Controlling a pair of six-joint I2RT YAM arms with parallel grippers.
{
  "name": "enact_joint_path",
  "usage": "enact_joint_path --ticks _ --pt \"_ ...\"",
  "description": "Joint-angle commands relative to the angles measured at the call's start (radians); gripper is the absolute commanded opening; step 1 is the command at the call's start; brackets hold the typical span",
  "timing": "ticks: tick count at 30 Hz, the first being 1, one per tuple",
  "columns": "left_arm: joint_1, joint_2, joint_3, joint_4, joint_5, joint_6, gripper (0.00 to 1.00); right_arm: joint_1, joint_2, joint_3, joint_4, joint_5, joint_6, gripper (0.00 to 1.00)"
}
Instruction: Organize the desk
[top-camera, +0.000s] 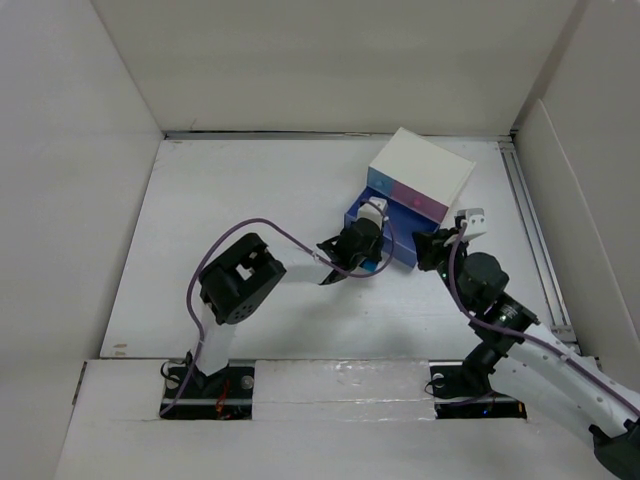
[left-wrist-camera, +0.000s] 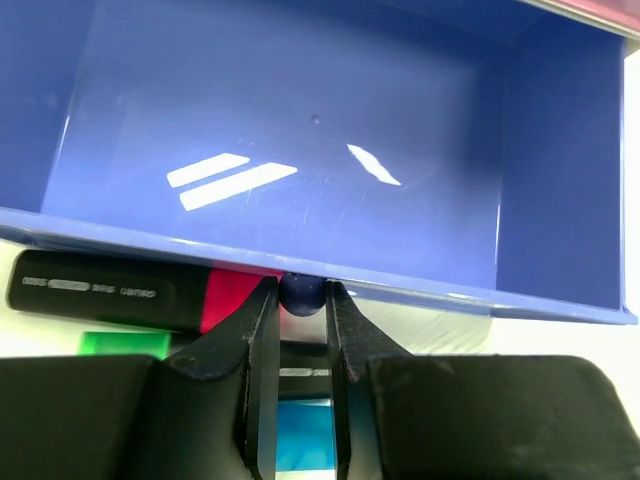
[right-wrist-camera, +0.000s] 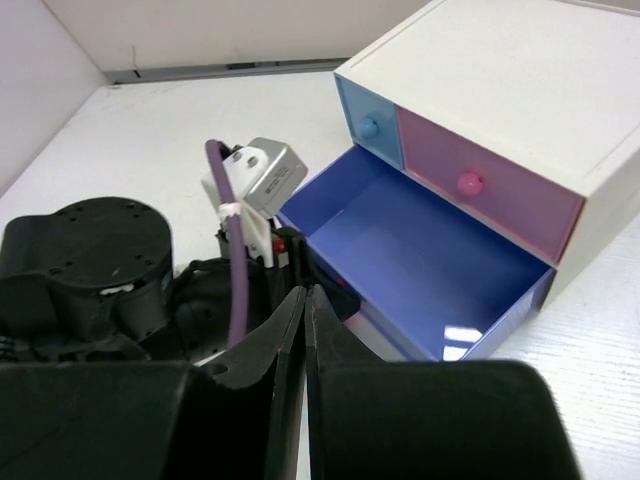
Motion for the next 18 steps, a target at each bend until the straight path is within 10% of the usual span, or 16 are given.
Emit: enact_joint_path --ticks 1,18 --pt "-0.002 -0.100 -0.065 0.027 -0.011 -0.036 0.00 -0.005 0.001 -0.011 0.034 0.014 0.018 0.07" --pt "-0.012 -0.220 -0.243 0.039 0.019 -0.057 0.00 -0.025 0.161 0.000 0.094 0.035 0.022 0.08"
